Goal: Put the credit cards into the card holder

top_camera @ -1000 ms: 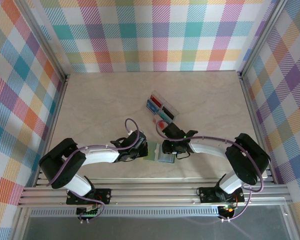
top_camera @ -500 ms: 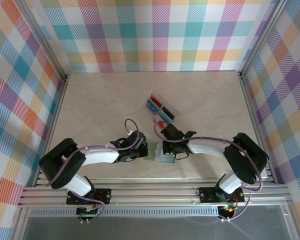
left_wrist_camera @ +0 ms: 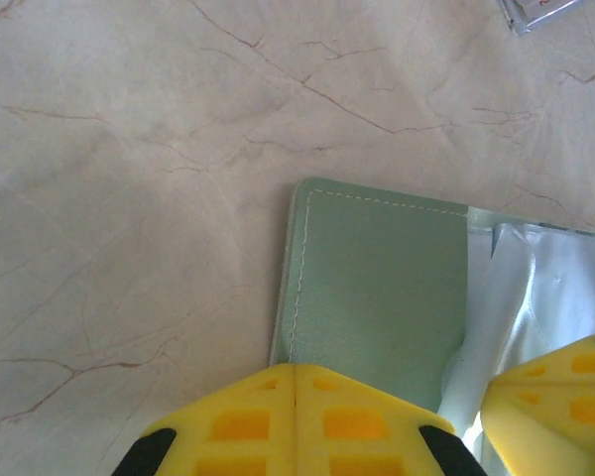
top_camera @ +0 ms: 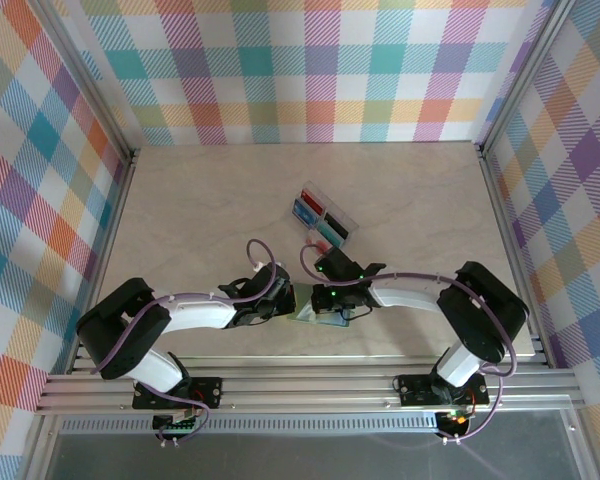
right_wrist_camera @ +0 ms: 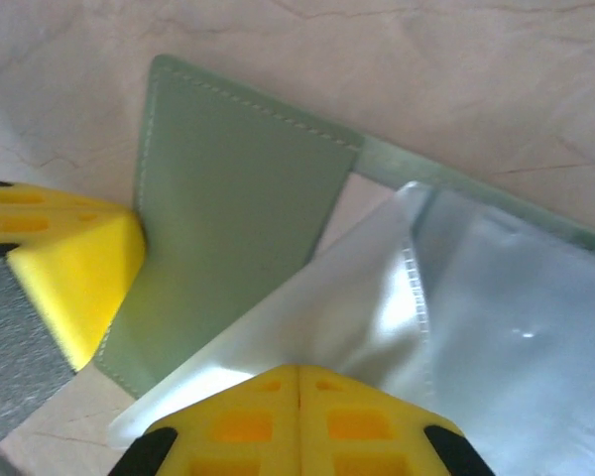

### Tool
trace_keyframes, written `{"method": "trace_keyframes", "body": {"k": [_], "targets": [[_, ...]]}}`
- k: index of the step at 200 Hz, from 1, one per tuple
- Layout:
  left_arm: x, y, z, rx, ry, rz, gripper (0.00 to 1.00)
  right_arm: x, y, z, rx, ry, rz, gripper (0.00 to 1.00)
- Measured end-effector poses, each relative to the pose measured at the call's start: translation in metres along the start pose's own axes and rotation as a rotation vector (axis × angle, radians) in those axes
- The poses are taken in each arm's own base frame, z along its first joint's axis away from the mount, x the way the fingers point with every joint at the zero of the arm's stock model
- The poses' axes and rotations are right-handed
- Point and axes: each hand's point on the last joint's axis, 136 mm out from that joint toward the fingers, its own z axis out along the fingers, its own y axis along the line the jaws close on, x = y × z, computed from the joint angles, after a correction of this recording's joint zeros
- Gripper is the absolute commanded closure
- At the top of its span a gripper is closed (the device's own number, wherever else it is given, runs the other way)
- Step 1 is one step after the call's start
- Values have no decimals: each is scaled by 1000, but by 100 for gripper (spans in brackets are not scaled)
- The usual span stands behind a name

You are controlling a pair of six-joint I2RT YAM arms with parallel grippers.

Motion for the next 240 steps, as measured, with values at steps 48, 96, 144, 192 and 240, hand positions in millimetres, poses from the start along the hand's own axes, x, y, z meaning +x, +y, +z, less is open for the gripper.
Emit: {"method": "trace_keyframes", "body": {"k": [48, 96, 144, 192, 240], "targets": [[0, 0, 0, -2, -2, -6, 96, 11, 20, 1, -68, 32, -24, 62], [0, 0, 0, -2, -2, -8, 96, 23, 21, 0, -86, 36, 1, 54], [0, 0, 0, -2, -3, -9, 96, 22, 22, 0, -94, 28, 21, 48], [0, 1, -1, 6, -11, -21, 96, 27, 19, -6, -96, 12, 71, 42], [2, 2, -2, 8, -11, -31, 96, 27, 19, -6, -99, 2, 100, 41]]}}
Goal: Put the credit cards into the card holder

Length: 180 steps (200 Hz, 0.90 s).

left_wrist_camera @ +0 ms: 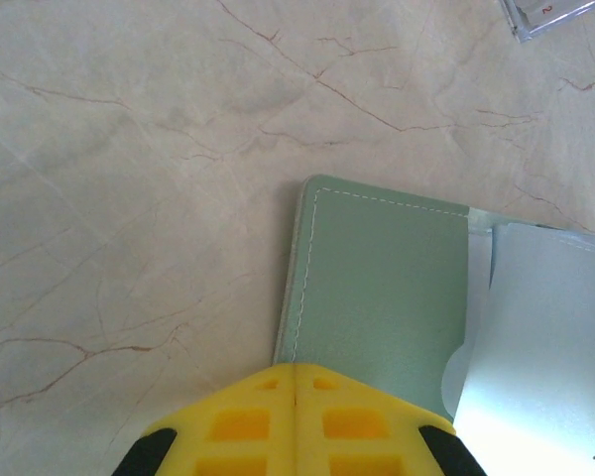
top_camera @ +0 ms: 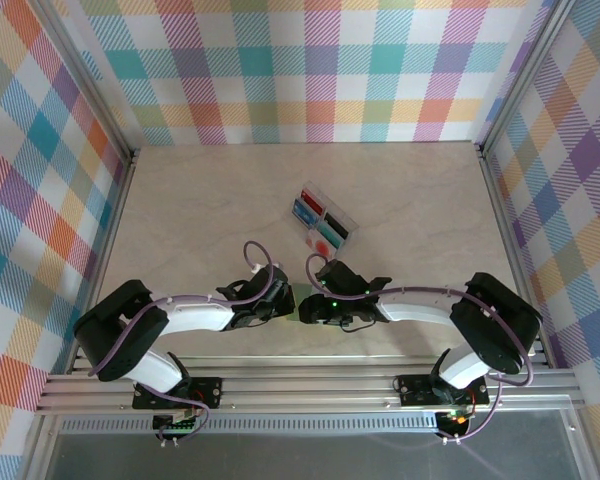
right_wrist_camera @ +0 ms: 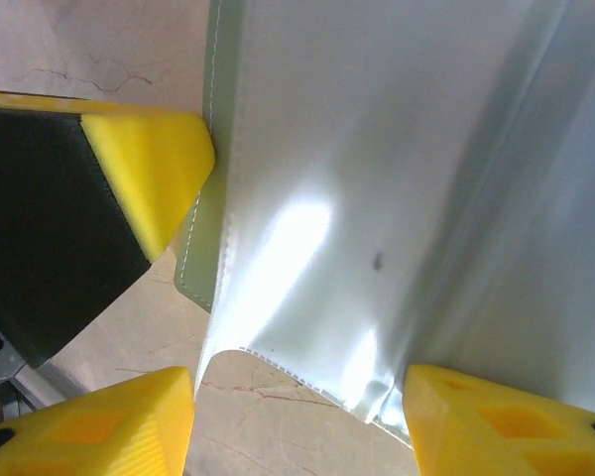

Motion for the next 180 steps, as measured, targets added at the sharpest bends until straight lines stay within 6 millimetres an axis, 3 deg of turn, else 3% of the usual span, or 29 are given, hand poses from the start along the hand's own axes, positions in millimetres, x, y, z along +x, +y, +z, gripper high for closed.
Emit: {"method": "trace_keyframes", "body": {"k": [49, 90, 114, 149, 180], "targets": [[2, 2, -2, 3, 0, 0, 94, -6, 2, 0, 21, -6, -11, 42], [5, 6, -8, 1, 34, -11, 89, -20, 20, -5, -1, -25, -56, 42], [6, 12, -20, 1, 48, -27, 82, -26, 27, -8, -13, -37, -77, 42], [-9, 8, -45, 44, 9, -48, 74, -26, 22, -9, 0, -25, -88, 42], [-16, 7, -60, 61, -14, -47, 72, -32, 22, -13, 13, -26, -104, 43]]}}
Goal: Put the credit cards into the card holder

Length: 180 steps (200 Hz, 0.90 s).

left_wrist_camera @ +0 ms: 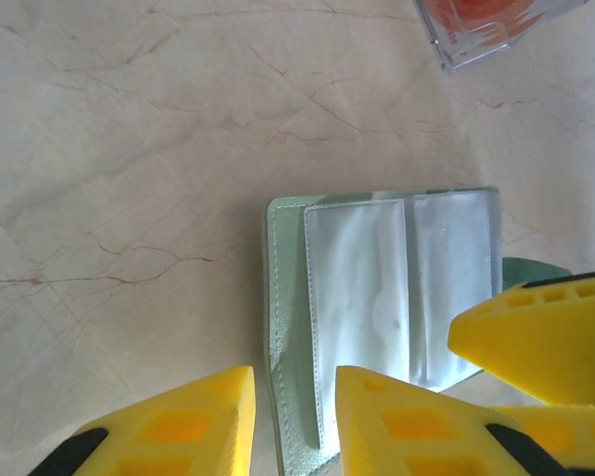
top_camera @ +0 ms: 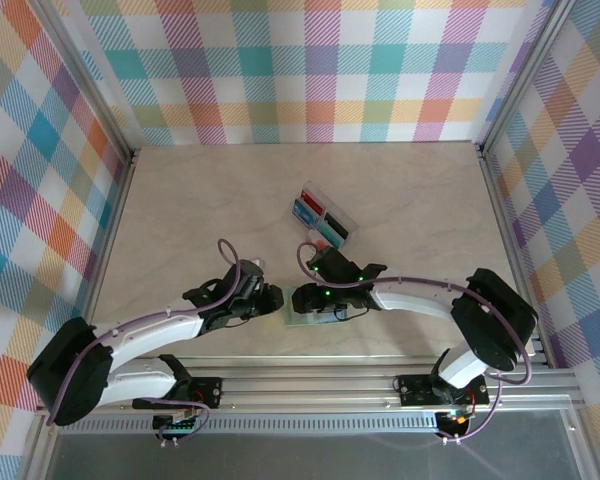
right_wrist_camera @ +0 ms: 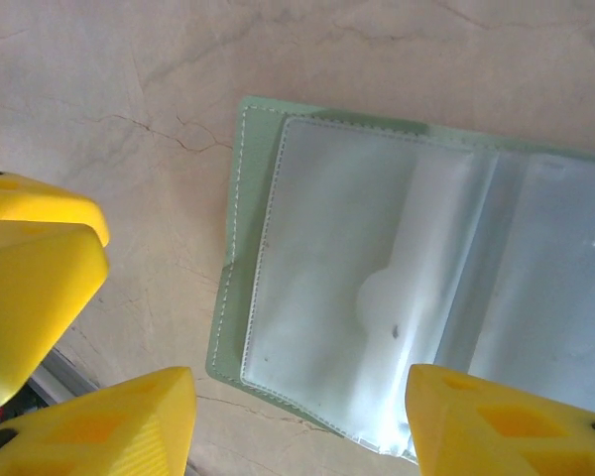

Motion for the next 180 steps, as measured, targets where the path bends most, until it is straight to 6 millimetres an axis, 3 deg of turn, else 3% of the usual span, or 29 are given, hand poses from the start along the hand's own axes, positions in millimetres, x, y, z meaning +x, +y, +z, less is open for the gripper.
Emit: {"method": "trace_keyframes", "body": {"k": [57, 96, 143, 180], "targets": [[-8, 3, -13, 19, 2, -30, 69, -26, 0, -32, -9, -91, 2, 46], [-26, -16, -15, 70, 5, -39, 69, -54, -22, -55, 52, -169, 48, 47], [-57, -45, 11, 136, 36, -67, 70, -120, -40, -104, 96, -338, 94, 46], [-100, -63, 36, 169, 33, -103, 71, -156, -74, -136, 96, -416, 174, 38]]}}
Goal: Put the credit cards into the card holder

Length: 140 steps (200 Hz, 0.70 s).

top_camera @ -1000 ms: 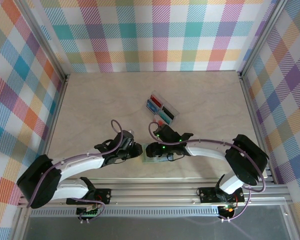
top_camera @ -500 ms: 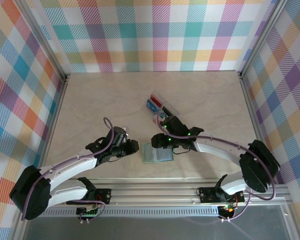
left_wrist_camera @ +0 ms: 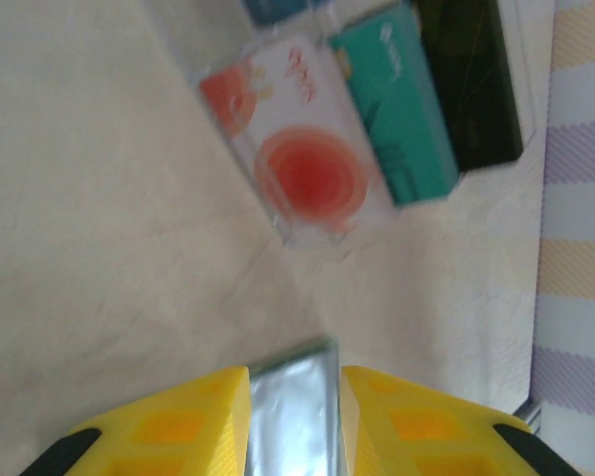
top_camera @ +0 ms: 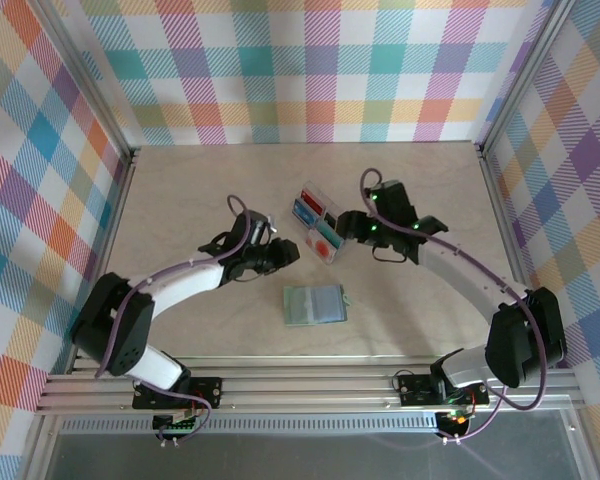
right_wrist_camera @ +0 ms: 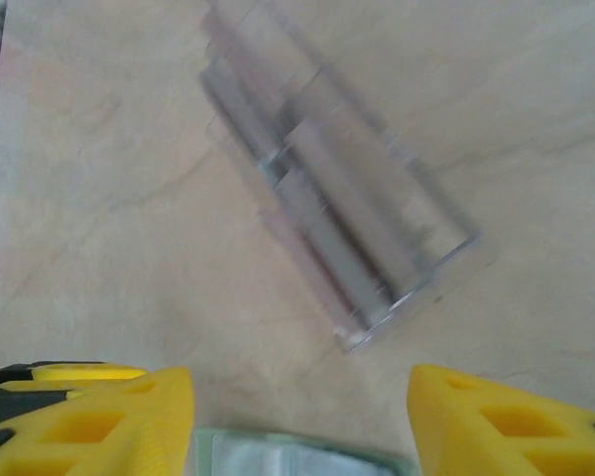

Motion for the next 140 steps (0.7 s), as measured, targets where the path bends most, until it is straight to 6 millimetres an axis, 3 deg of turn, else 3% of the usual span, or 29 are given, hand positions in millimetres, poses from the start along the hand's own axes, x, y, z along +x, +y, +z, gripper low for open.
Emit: {"method": "trace_keyframes", "body": {"k": [29, 50, 95, 140], "targets": [[-32, -7, 19, 18, -7, -24, 71, -30, -4, 6, -7, -19, 6, 32], [-51, -3, 35, 17, -7, -46, 71, -37, -9, 20, -21, 12, 20, 31], [-66, 14, 57, -19, 14, -74, 71, -17, -26, 58, -46, 142, 65, 33], [-70, 25, 77, -36, 53, -77, 72, -12, -18, 58, -121, 146, 60, 33]]}}
